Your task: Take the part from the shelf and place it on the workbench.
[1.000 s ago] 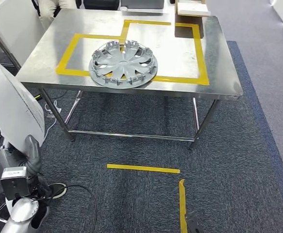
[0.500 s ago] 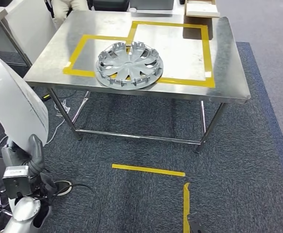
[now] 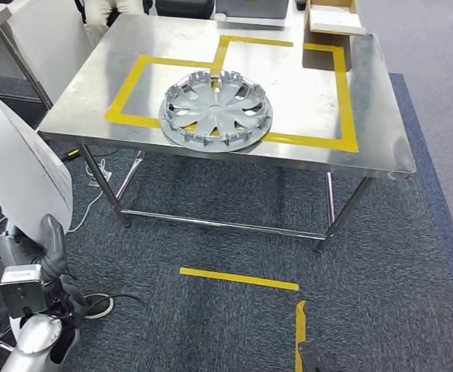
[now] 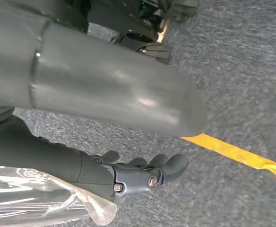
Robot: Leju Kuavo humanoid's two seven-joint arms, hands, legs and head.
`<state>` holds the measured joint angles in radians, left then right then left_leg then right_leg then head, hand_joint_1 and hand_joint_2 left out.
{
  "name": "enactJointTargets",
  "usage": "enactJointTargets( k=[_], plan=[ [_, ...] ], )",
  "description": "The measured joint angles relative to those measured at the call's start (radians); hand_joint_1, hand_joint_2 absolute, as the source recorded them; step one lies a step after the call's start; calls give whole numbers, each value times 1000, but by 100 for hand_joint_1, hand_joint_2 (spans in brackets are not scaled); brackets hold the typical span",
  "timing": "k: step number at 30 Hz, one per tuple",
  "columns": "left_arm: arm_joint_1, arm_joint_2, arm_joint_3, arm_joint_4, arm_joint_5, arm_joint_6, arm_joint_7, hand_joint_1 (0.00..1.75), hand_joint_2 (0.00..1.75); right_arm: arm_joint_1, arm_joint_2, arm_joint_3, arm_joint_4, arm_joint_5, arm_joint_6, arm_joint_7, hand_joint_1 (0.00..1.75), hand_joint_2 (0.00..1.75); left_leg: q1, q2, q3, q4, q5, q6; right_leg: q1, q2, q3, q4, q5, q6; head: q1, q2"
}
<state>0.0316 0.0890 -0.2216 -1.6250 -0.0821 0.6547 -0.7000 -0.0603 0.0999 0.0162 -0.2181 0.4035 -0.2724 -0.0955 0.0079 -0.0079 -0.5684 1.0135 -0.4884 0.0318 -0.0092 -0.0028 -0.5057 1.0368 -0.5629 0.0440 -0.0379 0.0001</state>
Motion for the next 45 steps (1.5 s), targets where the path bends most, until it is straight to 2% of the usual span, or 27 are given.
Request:
enactJointTargets(
  k=[3,4,6,7,9,10,11,14,16,17,19,20,21,22,24,25,26,29,31,34,35,36,37,39,40,42,45],
  plan=[
    [-1,0,0,-1,0,-1,0,175,175,0,0,0,0,-1,0,-1,0,0,-2,-1,27,-2,-24,10,0,1,-141,196,-47,4,8,0],
    [2,0,0,-1,0,-1,0,175,175,4,0,0,0,-1,0,-1,0,0,-4,-2,39,-2,-36,11,0,1,-184,238,-62,5,9,0],
    [7,0,0,-1,0,-2,0,175,175,13,0,0,0,-2,0,-2,0,0,-7,-5,74,-3,-63,12,0,1,-220,220,-49,2,11,0],
    [9,-1,0,-1,-1,-2,0,175,175,16,0,0,0,-2,0,-4,0,0,-9,-6,95,-3,-78,12,1,1,-218,169,-14,-3,12,0],
    [12,-3,0,-3,-3,-1,0,175,175,23,-1,0,2,-3,0,-5,0,0,-12,-7,129,-5,-109,7,7,3,-204,61,91,-17,11,0],
    [13,-4,1,-4,-5,0,0,175,175,25,-2,0,2,-3,0,-5,0,0,-11,-8,141,-8,-124,2,11,4,-194,31,123,-23,9,0],
    [15,-5,1,-6,-6,1,0,175,175,27,-2,0,3,-3,0,-6,0,0,-9,-9,153,-10,-132,-4,16,5,-186,18,138,-28,7,0],
    [16,-8,1,-14,-8,2,0,175,175,24,-3,0,2,-3,-1,-7,0,0,-4,-9,158,34,-113,-24,16,7,-140,-1,108,-45,6,0],
    [15,-8,1,-17,-10,2,0,175,175,20,-3,-1,2,-3,-1,-8,0,0,-4,-6,101,142,-100,-34,9,8,-98,-15,87,-54,2,0],
    [16,-8,2,-17,-10,2,0,175,175,19,-3,-1,2,-3,0,-9,0,0,-3,-6,62,203,-113,-38,7,8,-78,-19,75,-56,0,0],
    [18,-7,2,-17,-10,3,0,175,175,20,-3,-1,2,-4,1,-8,0,0,1,-5,-18,275,-183,-45,3,9,-39,-21,49,-55,0,0],
    [20,-7,3,-17,-11,4,0,175,175,21,-3,-1,2,-4,2,-8,0,0,3,-5,-46,277,-211,-48,1,10,-20,-21,35,-54,-1,0],
    [21,-7,3,-17,-12,4,0,175,175,22,-3,-1,2,-4,3,-8,0,0,5,-5,-65,257,-216,-52,-2,12,1,-21,20,-51,0,0],
    [21,-7,3,-17,-13,5,0,175,175,22,-3,-1,2,-4,5,-8,0,0,7,-5,-74,216,-187,-55,-5,14,21,-21,6,-46,0,0],
    [22,-7,4,-17,-16,5,0,175,175,23,-3,-1,3,-4,10,-8,0,0,10,1,-81,118,-59,-58,-8,17,51,-19,-24,-35,0,0],
    [24,-7,4,-17,-18,6,0,175,175,22,-3,-1,3,-4,12,-8,0,0,10,6,-82,87,-9,-55,-7,18,57,-18,-36,-29,-1,0],
    [26,-7,4,-17,-18,6,0,175,175,21,-3,-1,3,-5,14,-8,0,0,9,9,-83,73,22,-50,-6,18,60,-19,-47,-23,-2,0],
    [28,-7,5,-20,-22,11,0,175,175,17,-3,-1,4,-15,19,-9,0,0,7,7,-80,69,26,-27,-5,14,70,-34,-61,-4,-2,0],
    [27,-7,5,-24,-27,16,0,175,175,14,-3,-1,4,-26,24,-10,0,0,10,7,-73,58,26,-15,-5,11,48,10,-87,4,0,0],
    [27,-6,5,-25,-36,22,0,175,175,14,-3,-1,4,-41,32,-11,0,0,6,16,-64,52,18,-2,-4,10,-75,205,-158,7,1,0],
    [28,-6,5,-25,-37,24,0,175,175,15,-3,-2,4,-45,34,-12,0,0,4,19,-60,52,13,1,-3,10,-112,247,-157,6,1,0],
    [28,-6,5,-25,-39,25,0,175,175,17,-3,-3,4,-49,35,-13,0,0,2,23,-56,52,9,3,-2,9,-133,251,-134,3,1,0],
    [28,-6,5,-25,-40,26,0,175,175,18,-3,-5,4,-51,36,-14,0,0,-1,27,-50,51,5,4,0,6,-132,215,-92,-2,1,0],
    [28,-6,5,-25,-42,27,0,175,175,17,-4,-7,5,-53,37,-15,0,0,-6,37,-36,51,-4,2,11,-31,-96,85,-2,-22,0,0],
    [29,-5,5,-25,-43,27,0,175,175,15,-5,-8,5,-54,37,-16,0,0,-7,42,-32,51,-7,0,17,-51,-80,35,23,-30,0,0],
    [30,-3,5,-25,-49,26,0,175,175,11,-7,-10,5,-59,39,-18,0,0,-8,55,-28,48,-11,-9,27,-68,-71,-2,34,-38,0,0],
    [30,4,5,-25,-68,22,0,175,175,13,-7,-17,5,-69,42,-20,0,0,-7,64,-22,51,-21,-26,19,-35,-59,-20,47,-42,1,0]
  ],
)
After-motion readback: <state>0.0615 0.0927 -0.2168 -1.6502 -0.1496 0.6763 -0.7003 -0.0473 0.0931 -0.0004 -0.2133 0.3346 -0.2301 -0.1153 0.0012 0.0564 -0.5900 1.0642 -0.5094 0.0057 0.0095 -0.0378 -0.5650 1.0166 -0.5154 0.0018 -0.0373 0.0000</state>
